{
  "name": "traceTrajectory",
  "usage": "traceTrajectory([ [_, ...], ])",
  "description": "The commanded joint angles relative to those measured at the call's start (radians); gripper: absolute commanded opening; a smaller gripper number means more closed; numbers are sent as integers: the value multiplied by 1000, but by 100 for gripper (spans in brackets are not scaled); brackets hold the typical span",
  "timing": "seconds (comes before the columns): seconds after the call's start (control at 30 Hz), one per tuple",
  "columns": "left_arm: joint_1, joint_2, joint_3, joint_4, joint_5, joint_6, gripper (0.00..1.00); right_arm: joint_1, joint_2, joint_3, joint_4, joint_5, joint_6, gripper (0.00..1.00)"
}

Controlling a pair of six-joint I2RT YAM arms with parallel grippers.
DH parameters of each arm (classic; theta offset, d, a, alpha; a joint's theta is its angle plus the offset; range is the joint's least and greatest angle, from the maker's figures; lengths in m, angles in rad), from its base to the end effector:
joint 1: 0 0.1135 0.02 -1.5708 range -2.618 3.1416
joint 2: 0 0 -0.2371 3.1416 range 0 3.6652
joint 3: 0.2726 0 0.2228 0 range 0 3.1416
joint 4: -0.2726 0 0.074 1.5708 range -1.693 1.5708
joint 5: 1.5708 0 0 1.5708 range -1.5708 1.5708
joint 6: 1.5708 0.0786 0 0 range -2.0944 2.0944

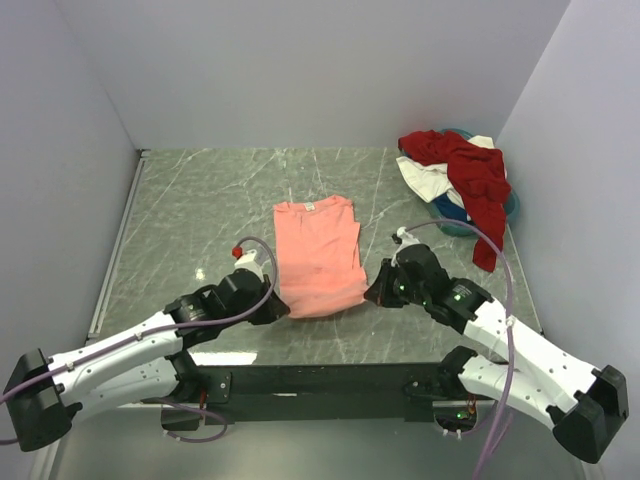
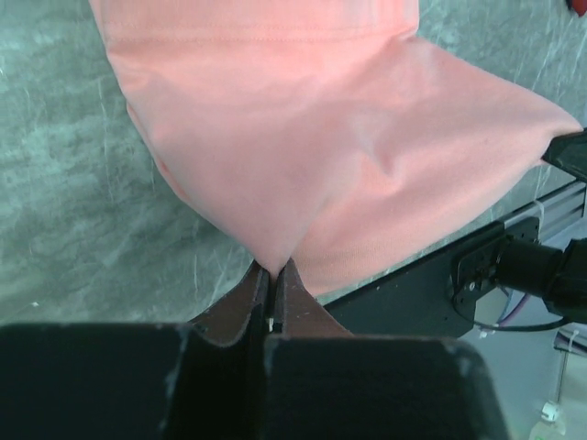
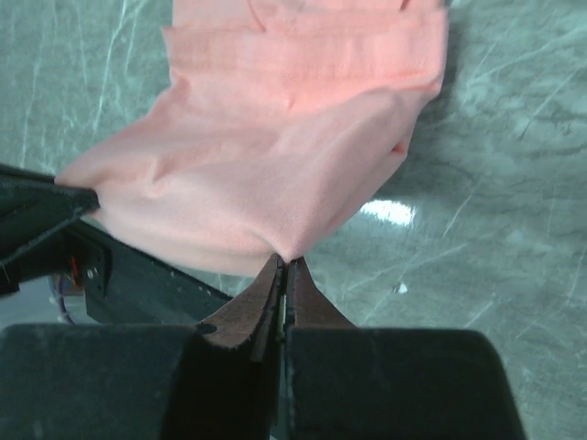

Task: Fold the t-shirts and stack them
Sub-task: Fold the tshirt

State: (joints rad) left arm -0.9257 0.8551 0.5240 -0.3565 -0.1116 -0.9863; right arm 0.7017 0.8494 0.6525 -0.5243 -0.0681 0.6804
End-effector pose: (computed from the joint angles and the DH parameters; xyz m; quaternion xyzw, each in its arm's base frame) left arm 0.1299 -0.1581 0.1829 -0.0512 0.9015 -0.3195 0.2873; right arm 0.1493 0.1332 0.2077 -0.0237 0.9104 0.2864 0.2976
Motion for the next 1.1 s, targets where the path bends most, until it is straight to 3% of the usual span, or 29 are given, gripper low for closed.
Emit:
traceTrajectory([
  [0.0, 27, 18, 65, 34, -31, 52, 1, -54, 33, 73, 64, 18, -31, 0],
  [0.3, 214, 146, 139, 85, 78, 153, 1, -212, 191, 188, 142, -95, -96, 0],
  [0.5, 339, 318, 254, 136, 127, 196, 1, -281, 390, 301, 194, -122, -114, 0],
  [0.73, 407, 565, 428, 177, 167, 186, 1, -329, 597, 458, 233, -142, -107, 0],
  [1.07, 488, 788, 649, 149, 173, 167, 1, -358, 876, 743, 195, -159, -120, 0],
])
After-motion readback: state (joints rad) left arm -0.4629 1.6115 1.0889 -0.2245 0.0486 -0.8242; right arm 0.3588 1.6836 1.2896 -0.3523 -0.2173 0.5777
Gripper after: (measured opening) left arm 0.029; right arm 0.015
